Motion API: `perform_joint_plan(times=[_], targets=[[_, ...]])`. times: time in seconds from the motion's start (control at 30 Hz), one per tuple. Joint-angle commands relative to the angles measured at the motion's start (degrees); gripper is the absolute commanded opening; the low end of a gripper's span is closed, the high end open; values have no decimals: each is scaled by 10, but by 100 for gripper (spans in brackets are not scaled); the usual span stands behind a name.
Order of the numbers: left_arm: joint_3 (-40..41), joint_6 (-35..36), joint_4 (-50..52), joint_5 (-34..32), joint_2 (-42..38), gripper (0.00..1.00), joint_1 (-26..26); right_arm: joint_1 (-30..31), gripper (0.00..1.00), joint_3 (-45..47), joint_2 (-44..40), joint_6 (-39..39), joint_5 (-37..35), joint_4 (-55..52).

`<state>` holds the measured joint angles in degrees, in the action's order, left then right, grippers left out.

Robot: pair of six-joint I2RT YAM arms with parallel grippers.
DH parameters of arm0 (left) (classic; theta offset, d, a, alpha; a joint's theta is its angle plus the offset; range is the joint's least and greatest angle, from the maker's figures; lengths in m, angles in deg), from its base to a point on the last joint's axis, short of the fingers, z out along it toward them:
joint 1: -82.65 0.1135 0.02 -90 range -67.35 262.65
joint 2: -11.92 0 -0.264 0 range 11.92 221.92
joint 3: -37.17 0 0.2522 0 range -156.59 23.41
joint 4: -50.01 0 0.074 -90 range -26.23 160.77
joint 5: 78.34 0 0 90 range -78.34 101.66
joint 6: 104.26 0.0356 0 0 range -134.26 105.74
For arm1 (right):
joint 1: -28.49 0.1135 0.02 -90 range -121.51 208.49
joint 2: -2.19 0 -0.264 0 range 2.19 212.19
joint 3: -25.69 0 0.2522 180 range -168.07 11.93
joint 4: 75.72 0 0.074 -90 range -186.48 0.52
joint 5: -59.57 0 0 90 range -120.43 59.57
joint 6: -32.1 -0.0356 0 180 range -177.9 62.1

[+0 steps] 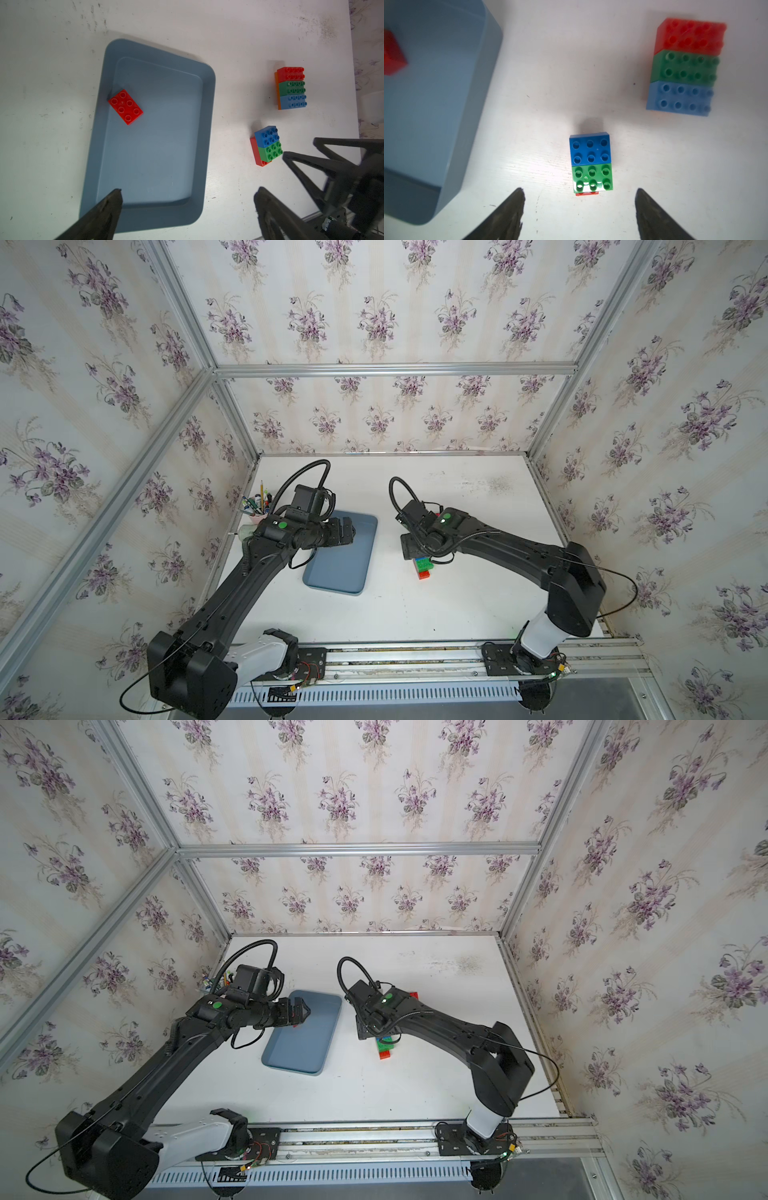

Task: Assemble a rectangle with lego
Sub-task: Pick up the lego brick from the center of the board.

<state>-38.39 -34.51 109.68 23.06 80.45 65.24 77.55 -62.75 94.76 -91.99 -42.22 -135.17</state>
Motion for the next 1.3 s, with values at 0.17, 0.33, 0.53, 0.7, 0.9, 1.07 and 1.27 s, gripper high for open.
perform_joint_plan(times=[0.17, 0.33, 0.53, 0.7, 0.9, 1.07, 1.27], targets=[[-47, -34, 77, -112, 88, 100, -35, -131, 80, 113, -171, 59, 159, 118], [-96, -54, 106, -163, 204, 99, -54, -152, 79, 152, -197, 78, 158, 136], [-143, -152, 109, -177, 304, 90, -49, -152, 78, 175, -203, 84, 168, 155], [-144, -208, 66, -168, 353, 75, -31, -153, 79, 184, -217, 91, 165, 157], [-143, -199, 37, -165, 396, 70, -21, -159, 79, 197, -232, 96, 159, 155], [-128, -187, 2, -171, 411, 70, -14, -161, 79, 193, -221, 95, 168, 157], [-109, -181, -20, -185, 411, 67, 0, -161, 79, 188, -210, 92, 168, 155]])
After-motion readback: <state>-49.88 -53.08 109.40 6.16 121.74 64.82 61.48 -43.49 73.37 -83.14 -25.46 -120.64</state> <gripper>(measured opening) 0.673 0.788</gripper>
